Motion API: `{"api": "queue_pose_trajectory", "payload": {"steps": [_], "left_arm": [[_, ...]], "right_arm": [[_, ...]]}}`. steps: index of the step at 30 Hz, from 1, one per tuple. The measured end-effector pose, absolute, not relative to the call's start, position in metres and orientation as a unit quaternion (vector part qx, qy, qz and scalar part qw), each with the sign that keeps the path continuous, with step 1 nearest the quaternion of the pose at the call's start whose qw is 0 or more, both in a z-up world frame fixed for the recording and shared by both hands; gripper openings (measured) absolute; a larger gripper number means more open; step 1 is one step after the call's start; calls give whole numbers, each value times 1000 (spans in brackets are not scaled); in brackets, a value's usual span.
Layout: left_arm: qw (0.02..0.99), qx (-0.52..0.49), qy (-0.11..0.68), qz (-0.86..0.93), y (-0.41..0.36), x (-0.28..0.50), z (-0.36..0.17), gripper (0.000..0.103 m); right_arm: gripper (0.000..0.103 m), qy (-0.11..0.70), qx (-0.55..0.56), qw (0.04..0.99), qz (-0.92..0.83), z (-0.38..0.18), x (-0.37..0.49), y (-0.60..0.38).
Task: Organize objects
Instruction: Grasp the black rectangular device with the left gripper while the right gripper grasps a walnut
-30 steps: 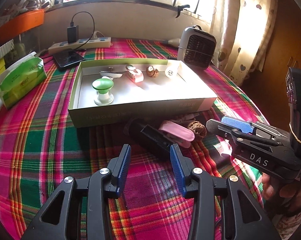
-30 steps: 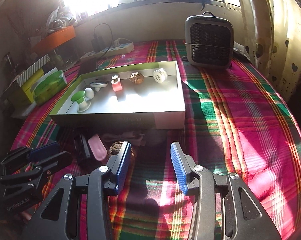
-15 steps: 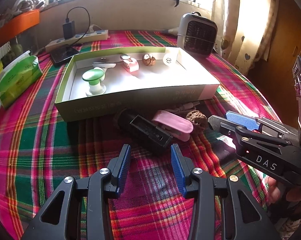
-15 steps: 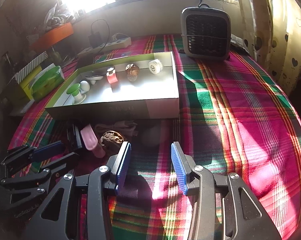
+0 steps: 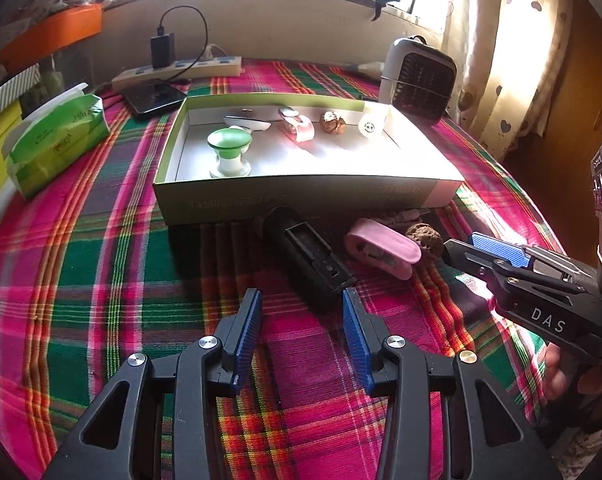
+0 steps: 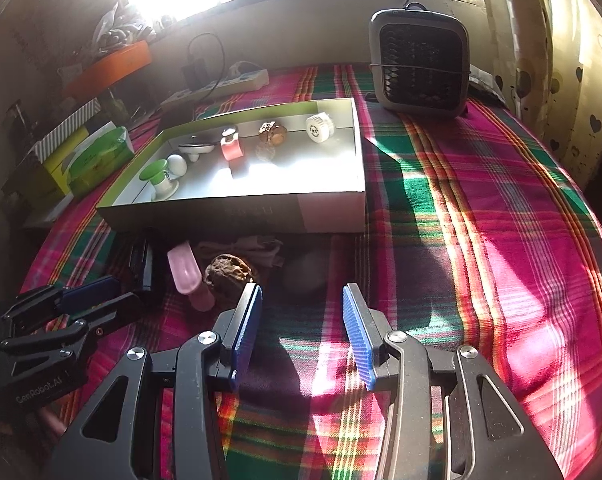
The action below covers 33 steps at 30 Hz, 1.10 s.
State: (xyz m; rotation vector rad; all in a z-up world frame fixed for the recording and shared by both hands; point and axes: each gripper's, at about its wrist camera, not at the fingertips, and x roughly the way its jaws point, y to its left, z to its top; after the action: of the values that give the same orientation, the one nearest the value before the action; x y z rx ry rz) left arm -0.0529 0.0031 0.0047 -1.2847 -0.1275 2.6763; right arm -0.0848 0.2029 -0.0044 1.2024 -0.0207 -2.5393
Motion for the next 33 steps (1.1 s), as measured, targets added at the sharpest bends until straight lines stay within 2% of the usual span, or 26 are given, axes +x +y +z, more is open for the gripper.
{"api": "queue_pose_trajectory", "payload": {"steps": [12,23,26,33], "left_arm": [[63,-426,-59,901,-22,-47,5,39],[84,-416,-57,904,-10,-53,12,40],[82,-425,-52,900,-7,-59,7,40],[79,-432,-47,897,-6,-68,4,40]], "right_arm": [[43,0,423,187,-886,-4,-77,193],[44,30,423,207,-882,-4,-81,178],[53,47,426,208,-879,-7,-83,172],[53,63,430,210,-876,-7,-92,165]]}}
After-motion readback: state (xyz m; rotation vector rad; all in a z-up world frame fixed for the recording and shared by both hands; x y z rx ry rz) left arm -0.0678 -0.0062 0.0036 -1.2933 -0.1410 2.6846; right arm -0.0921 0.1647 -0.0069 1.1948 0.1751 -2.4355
